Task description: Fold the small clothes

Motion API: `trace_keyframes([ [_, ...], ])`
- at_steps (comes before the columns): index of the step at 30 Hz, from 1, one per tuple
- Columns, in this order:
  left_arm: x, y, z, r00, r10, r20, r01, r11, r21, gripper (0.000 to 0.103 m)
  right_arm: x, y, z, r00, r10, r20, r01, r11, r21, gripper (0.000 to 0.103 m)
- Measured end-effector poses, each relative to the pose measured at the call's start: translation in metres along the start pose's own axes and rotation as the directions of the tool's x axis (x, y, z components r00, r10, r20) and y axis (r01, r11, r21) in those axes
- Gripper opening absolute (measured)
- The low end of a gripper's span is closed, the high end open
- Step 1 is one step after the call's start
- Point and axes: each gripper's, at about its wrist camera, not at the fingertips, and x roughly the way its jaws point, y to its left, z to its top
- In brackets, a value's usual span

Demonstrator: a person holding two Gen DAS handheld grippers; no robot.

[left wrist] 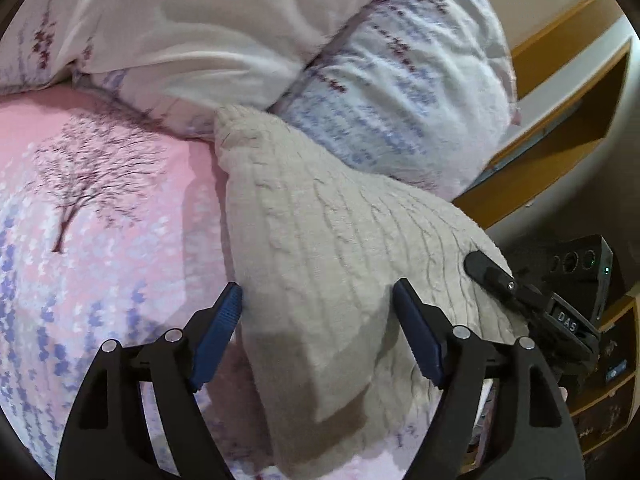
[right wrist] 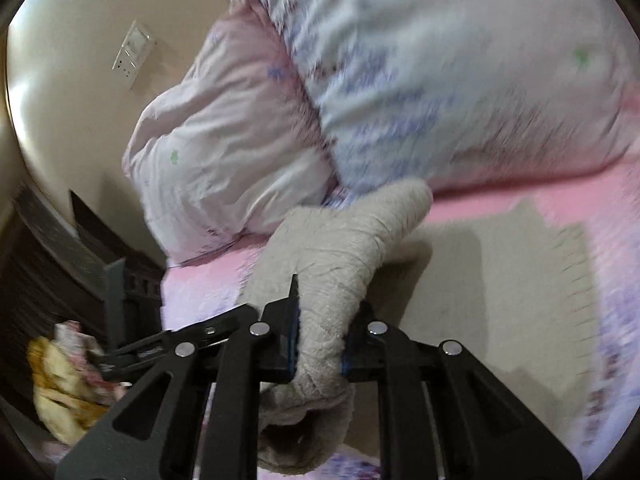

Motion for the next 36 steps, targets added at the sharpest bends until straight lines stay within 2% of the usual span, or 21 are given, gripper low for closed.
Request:
trace_keyframes([
  [2,0.003,-0.005,-0.002,1.000,-0.026,-0.004,0.026,1.000,0.001,0.077,-0.017,0.000,0.001,0.996,-0.062,0.056,0.064,0.998,-0.027,0.015],
  [5,0.010,-0.012,-0.006,1.000,-0.015,-0.027,0.015,1.000,0.024,0.077,-0.040,-0.016,-0.004,0.980,-0.153,0.124,0.157,0.987,-0.019,0.015],
  [7,0.017,-0.011,-0.009,0.999,-0.014,-0.050,0.016,1.000,0.025,0.077,-0.040,-0.048,-0.017,0.978,-0.199,0.068,0.195,0.979,0.057,0.015],
  [10,0.028,-0.011,-0.013,0.996,0.000,-0.091,0.002,1.000,0.020,0.077,-0.017,-0.104,-0.045,0.977,-0.184,-0.110,0.206,0.949,0.238,0.015],
  [12,0.032,-0.010,-0.015,0.994,0.010,-0.111,-0.007,1.000,0.024,0.077,-0.018,-0.118,-0.054,0.988,-0.124,-0.092,0.146,0.943,0.298,0.015],
  [14,0.035,-0.009,-0.016,0.992,0.025,-0.120,-0.022,0.999,0.027,0.077,-0.022,-0.118,-0.050,0.991,-0.104,-0.081,0.125,0.941,0.314,0.015],
  [18,0.039,-0.011,-0.017,0.991,0.011,-0.131,-0.008,1.000,0.018,0.077,-0.039,-0.102,-0.033,0.994,-0.112,-0.013,0.112,0.963,0.246,0.015],
  [23,0.048,-0.017,-0.022,0.989,-0.001,-0.151,0.004,1.000,0.017,0.074,-0.039,-0.110,-0.021,0.989,-0.149,0.006,0.143,0.958,0.249,0.015],
  [24,0.049,-0.019,-0.022,0.988,0.001,-0.154,0.002,1.000,0.018,0.074,-0.036,-0.111,-0.020,0.986,-0.166,-0.006,0.163,0.958,0.235,0.016],
  [25,0.050,-0.019,-0.023,0.988,0.000,-0.156,0.003,1.000,0.019,0.074,-0.028,-0.113,-0.025,0.980,-0.191,-0.055,0.199,0.954,0.224,0.017],
  [27,0.050,-0.019,-0.023,0.987,0.000,-0.162,0.004,1.000,0.019,0.074,-0.020,-0.125,-0.034,0.974,-0.189,-0.122,0.215,0.942,0.257,0.021],
  [28,0.050,-0.019,-0.023,0.987,-0.001,-0.161,0.004,1.000,0.019,0.074,-0.025,-0.129,-0.036,0.981,-0.163,-0.101,0.186,0.940,0.286,0.022],
  [29,0.050,-0.018,-0.023,0.987,0.002,-0.160,0.001,1.000,0.020,0.074,-0.029,-0.131,-0.036,0.985,-0.148,-0.084,0.167,0.937,0.306,0.028],
  [32,0.052,-0.017,-0.020,0.988,0.002,-0.157,-0.001,1.000,0.005,0.074,-0.047,-0.141,-0.026,0.992,-0.124,-0.009,0.118,0.921,0.370,0.050],
  [36,0.058,-0.019,-0.014,0.989,0.015,-0.146,-0.015,1.000,0.005,0.074,-0.042,-0.157,-0.006,0.995,-0.100,0.009,0.088,0.909,0.407,0.051],
])
